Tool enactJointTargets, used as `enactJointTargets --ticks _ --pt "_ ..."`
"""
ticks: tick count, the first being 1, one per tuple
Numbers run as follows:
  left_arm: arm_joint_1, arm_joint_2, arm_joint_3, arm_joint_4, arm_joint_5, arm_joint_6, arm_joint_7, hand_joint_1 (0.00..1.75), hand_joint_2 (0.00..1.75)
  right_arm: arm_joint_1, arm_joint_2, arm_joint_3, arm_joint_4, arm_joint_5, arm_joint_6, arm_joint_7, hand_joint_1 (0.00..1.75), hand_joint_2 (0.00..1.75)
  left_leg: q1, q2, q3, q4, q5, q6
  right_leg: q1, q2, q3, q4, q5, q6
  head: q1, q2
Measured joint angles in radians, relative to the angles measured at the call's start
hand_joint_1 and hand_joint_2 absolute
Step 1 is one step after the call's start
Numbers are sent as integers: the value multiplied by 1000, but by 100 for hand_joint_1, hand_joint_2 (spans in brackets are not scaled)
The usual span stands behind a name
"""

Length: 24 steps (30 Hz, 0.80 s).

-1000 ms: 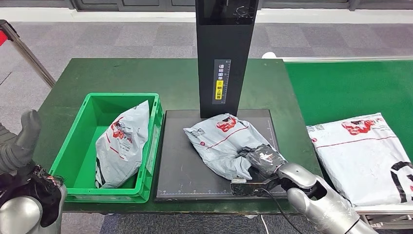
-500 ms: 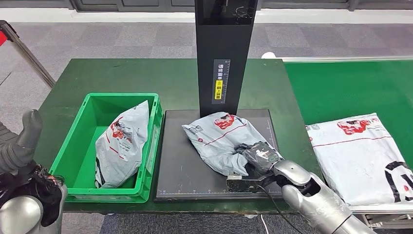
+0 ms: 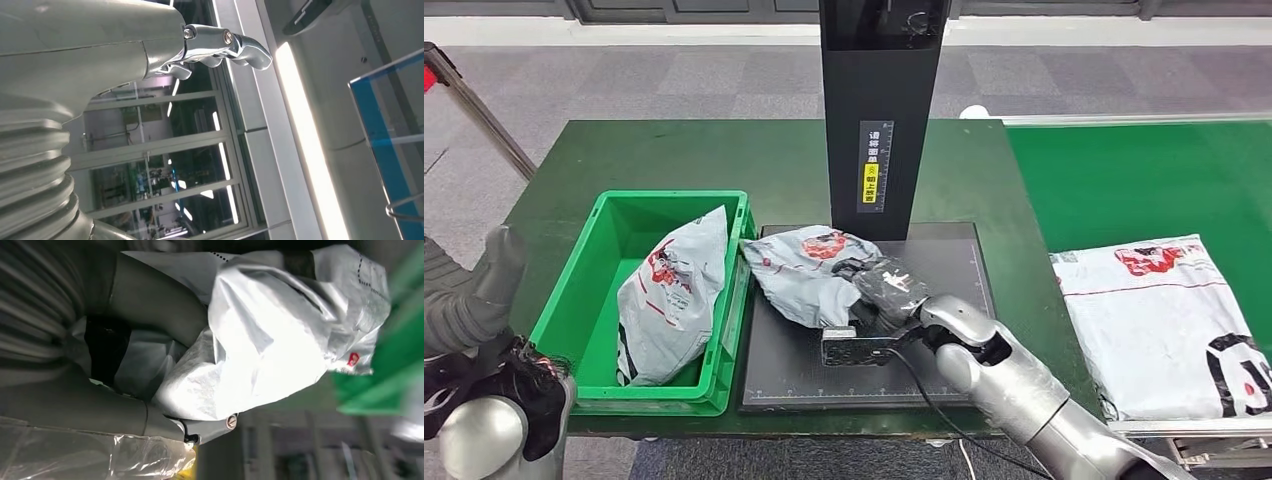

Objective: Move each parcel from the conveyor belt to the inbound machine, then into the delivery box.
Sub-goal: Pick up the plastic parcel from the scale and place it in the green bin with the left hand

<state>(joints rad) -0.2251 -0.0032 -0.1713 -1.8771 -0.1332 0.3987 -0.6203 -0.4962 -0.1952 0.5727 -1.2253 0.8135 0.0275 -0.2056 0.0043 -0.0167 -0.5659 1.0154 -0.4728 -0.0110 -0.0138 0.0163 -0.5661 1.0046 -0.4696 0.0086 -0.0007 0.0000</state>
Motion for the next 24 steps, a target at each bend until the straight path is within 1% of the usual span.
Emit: enactJointTargets --ticks 4,5,8,9,18,22,24 --pt "1 -2 0 7 3 3 -10 0 175 -32 28 10 -1 -51 -6 -5 175 175 0 -2 -1 0 1 -1 0 -1 0 0 0 0 0 0" --pt "1 -2 0 8 3 3 -12 0 175 -37 31 12 -1 -60 -6 -8 138 175 0 -1 -1 0 1 -1 0 -1 0 0 0 0 0 0" --pt "1 -4 0 11 4 5 -16 0 175 -47 41 16 -2 -77 -8 -10 7 175 0 -2 -1 0 1 -1 0 -1 0 0 0 0 0 0" --pt "2 -4 0 12 4 5 -16 0 175 -48 44 18 -2 -82 -9 -10 0 175 0 -2 -1 0 1 -1 0 -1 0 0 0 0 0 0" --pt "2 -4 0 15 4 13 -20 0 175 -52 42 24 -2 -102 -12 -1 0 175 0 -2 -1 0 1 -1 0 -1 0 0 0 0 0 0" --pt "2 -4 0 16 4 14 -22 0 175 -56 33 24 0 -112 16 12 0 0 0 -2 -1 0 1 -1 0 -1 0 0 0 0 0 0" --pt "5 -3 0 15 5 14 -23 0 175 -57 26 24 1 -130 41 13 0 0 0 -2 -1 0 1 -1 0 -1 0 0 0 0 0 0"
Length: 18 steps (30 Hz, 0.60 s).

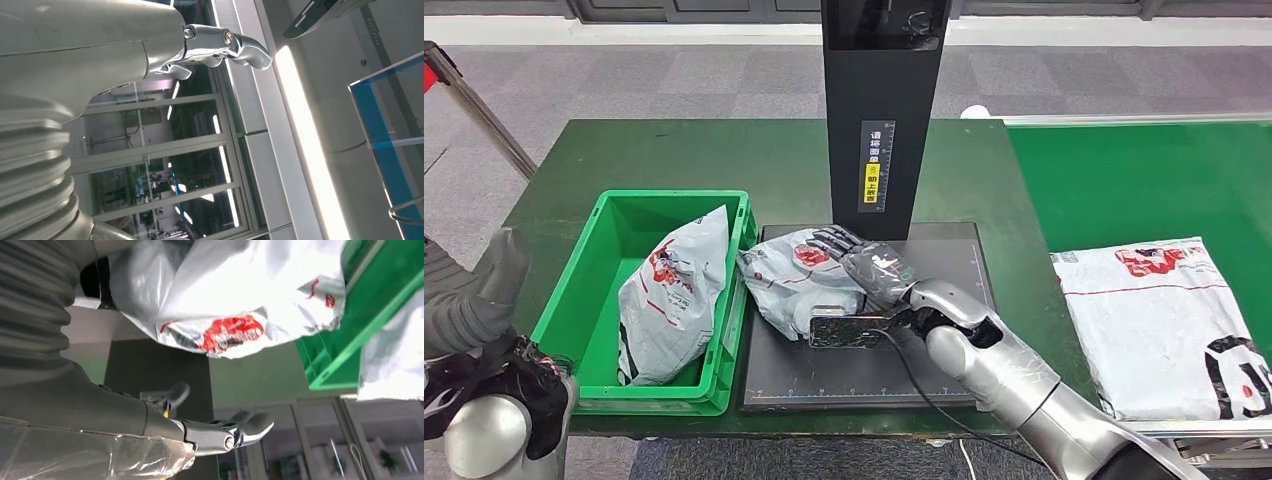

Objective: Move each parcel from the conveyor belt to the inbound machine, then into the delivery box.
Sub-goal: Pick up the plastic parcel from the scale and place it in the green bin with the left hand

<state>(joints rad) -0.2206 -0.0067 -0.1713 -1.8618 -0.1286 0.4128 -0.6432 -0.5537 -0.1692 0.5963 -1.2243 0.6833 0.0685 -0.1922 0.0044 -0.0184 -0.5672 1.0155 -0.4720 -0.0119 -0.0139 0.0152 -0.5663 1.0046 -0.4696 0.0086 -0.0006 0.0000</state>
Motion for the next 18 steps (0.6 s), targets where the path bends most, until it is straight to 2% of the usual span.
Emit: enactJointTargets --ticks 5,9,18 --pt "9 2 0 -4 0 0 3 0 175 -8 -25 -1 -7 -98 94 -7 0 0 0 0 0 0 0 0 0 0 0 0 0 0 0 0" --pt "9 6 2 -8 -5 -1 17 0 175 -15 -40 -19 -33 -239 175 -39 0 0 0 0 0 0 0 0 0 0 0 0 0 0 0 0" --pt "5 21 11 -14 -5 8 31 0 175 -23 -58 -161 -129 -627 288 -106 0 0 0 0 0 0 0 0 0 0 0 0 0 0 0 0"
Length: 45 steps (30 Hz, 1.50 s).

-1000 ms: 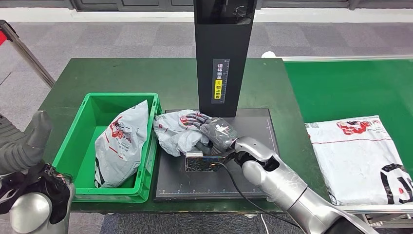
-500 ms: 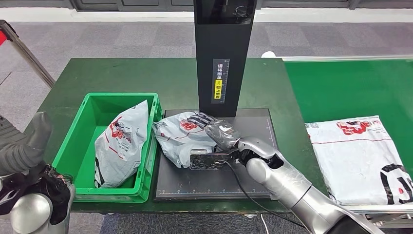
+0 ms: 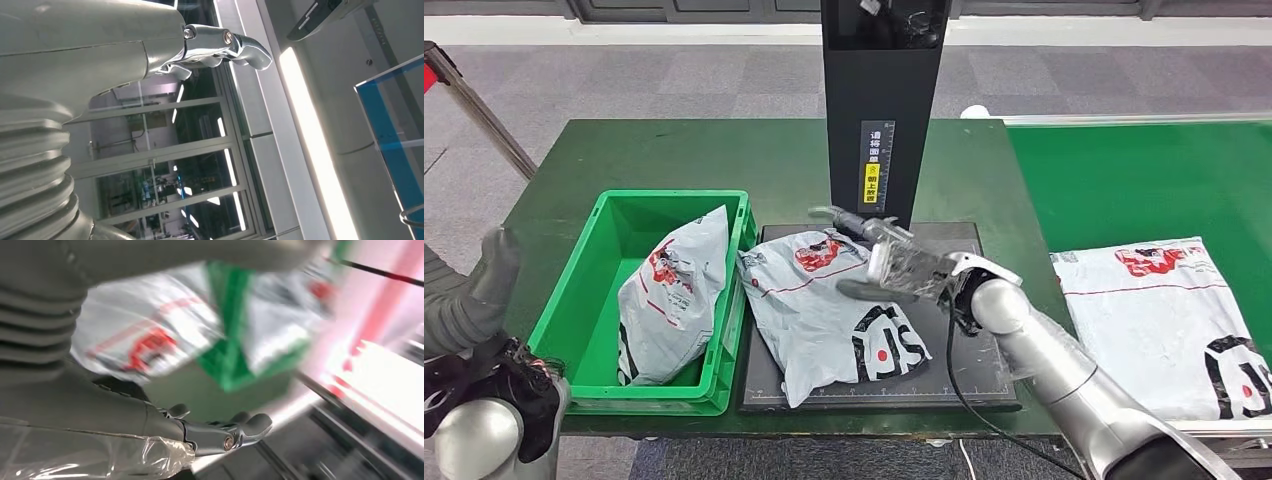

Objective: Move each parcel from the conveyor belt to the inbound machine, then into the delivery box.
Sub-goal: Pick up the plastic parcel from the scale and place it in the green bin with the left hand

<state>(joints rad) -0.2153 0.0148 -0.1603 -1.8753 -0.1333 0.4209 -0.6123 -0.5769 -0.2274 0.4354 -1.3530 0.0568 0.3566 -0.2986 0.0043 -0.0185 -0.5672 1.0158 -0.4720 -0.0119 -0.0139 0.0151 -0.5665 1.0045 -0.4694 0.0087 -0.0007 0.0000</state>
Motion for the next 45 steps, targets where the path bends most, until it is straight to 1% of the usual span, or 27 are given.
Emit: enactJointTargets --ticks 2,4,10,15,19,23,27,29,32,34,36,39,42,45 --pt "0 2 0 -2 1 7 0 0 175 14 0 -48 -36 -81 -7 -8 0 0 0 -1 0 0 0 0 0 0 0 0 0 0 0 0" --pt "1 2 0 -5 1 12 -1 0 175 38 1 -89 -74 -122 -14 -13 0 0 0 -1 0 0 0 0 0 -1 0 0 0 0 0 0" --pt "1 2 0 -9 1 19 -3 0 175 77 3 -153 -132 -134 -15 -17 0 0 0 0 -1 0 0 0 0 0 0 0 0 0 0 0" --pt "1 2 0 -11 1 19 -4 0 175 89 4 -174 -149 -135 -15 -18 0 0 0 0 0 0 0 0 0 0 0 0 0 0 0 0" --pt "3 2 0 -12 -2 25 -8 0 175 107 9 -196 -166 -155 -32 -28 0 175 0 -1 0 0 0 0 0 -1 0 0 0 0 0 0" --pt "14 2 0 -18 -14 37 -15 0 175 176 30 -268 -233 -220 -86 -76 0 175 0 -2 -1 0 0 0 0 -1 -1 0 0 0 0 0" --pt "19 1 -4 -34 -28 42 -7 0 175 297 70 -400 -419 -305 -149 -155 0 175 0 -4 -3 0 0 0 0 -5 -2 -1 -1 0 0 0" --pt "15 0 -10 -40 -33 39 4 0 175 376 95 -467 -531 -320 -175 -200 0 175 0 -5 -4 0 -1 1 0 -7 -2 -1 -2 0 0 0" --pt "-3 0 -28 -43 -56 34 18 0 175 512 137 -564 -682 -314 -212 -289 0 175 0 -6 -4 0 -2 1 0 -8 -2 -1 -3 0 0 0" --pt "-19 1 -52 -43 -95 34 24 0 175 606 169 -612 -767 -291 -234 -353 0 175 0 -6 -4 0 -2 1 0 -8 -3 -1 -3 0 0 0" --pt "-33 1 -87 -43 -143 33 34 0 175 688 202 -646 -836 -278 -241 -390 0 175 0 -5 -4 0 -3 1 0 -7 -3 -1 -4 0 0 0" --pt "-58 -2 -154 -42 -209 27 64 0 175 764 244 -684 -902 -288 -224 -401 0 175 0 -3 -4 0 -3 1 0 -5 -4 -1 -3 0 0 0" --pt "-83 -10 -210 -37 -243 17 93 0 175 798 270 -708 -932 -296 -213 -401 0 175 0 -2 -4 0 -3 1 0 -4 -4 -1 -3 0 0 0" --pt "-102 -16 -245 -31 -252 7 108 0 175 820 285 -718 -950 -298 -214 -401 0 175 0 -1 -3 0 -2 1 0 -3 -4 -1 -2 0 0 0"
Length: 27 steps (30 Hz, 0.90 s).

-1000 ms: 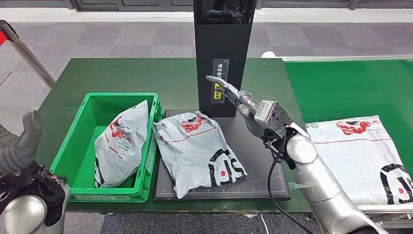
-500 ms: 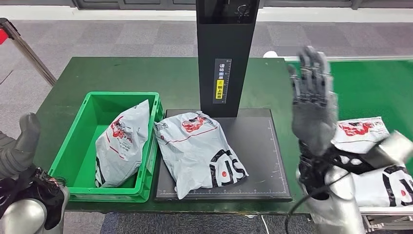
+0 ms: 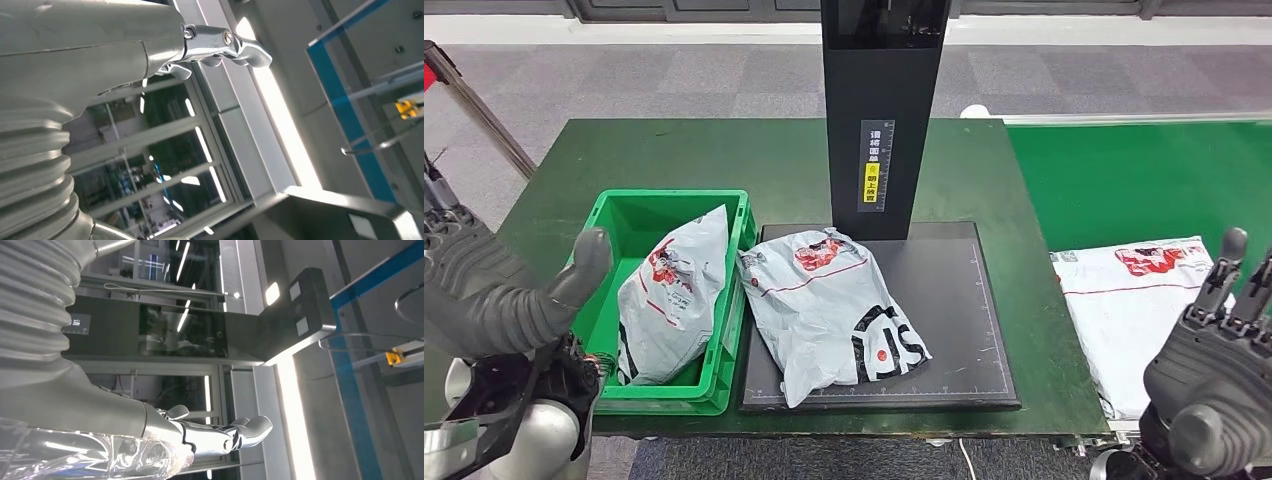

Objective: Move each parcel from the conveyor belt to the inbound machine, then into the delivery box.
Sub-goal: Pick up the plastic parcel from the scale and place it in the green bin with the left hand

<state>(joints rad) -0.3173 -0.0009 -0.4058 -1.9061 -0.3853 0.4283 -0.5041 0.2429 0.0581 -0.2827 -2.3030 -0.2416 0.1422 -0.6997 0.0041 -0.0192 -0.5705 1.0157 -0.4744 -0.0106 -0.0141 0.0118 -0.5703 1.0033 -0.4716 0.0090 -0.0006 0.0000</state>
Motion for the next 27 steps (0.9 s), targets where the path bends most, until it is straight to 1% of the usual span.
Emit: enactJointTargets --ticks 3,8,13,15,20,27 --pt "-22 -2 -29 12 -17 -39 29 0 175 16 5 -9 -9 -16 -12 0 0 175 0 1 1 0 0 0 0 1 0 0 0 0 0 0" --pt "-71 -14 -93 67 -63 -145 96 0 175 37 3 -23 -11 -50 -8 0 0 175 0 1 1 0 0 0 0 2 1 0 0 0 0 0" --pt "-103 -35 -158 141 -80 -251 121 0 175 31 -22 -28 2 -68 -34 0 0 175 -1 2 0 0 0 0 -1 3 1 0 0 0 0 0" --pt "-113 -38 -184 174 -87 -279 127 0 175 24 -34 -29 8 -69 -46 0 0 175 -1 2 0 0 0 0 -1 3 1 0 0 0 0 0" --pt "-126 -45 -217 222 -90 -292 129 0 175 17 -52 -29 19 -67 -53 0 0 175 0 2 0 0 0 0 0 3 0 0 1 0 0 0" --pt "-137 -46 -231 253 -90 -293 129 0 175 13 -61 -29 28 -64 -56 0 0 175 0 2 0 0 0 0 0 3 0 0 1 0 0 0"
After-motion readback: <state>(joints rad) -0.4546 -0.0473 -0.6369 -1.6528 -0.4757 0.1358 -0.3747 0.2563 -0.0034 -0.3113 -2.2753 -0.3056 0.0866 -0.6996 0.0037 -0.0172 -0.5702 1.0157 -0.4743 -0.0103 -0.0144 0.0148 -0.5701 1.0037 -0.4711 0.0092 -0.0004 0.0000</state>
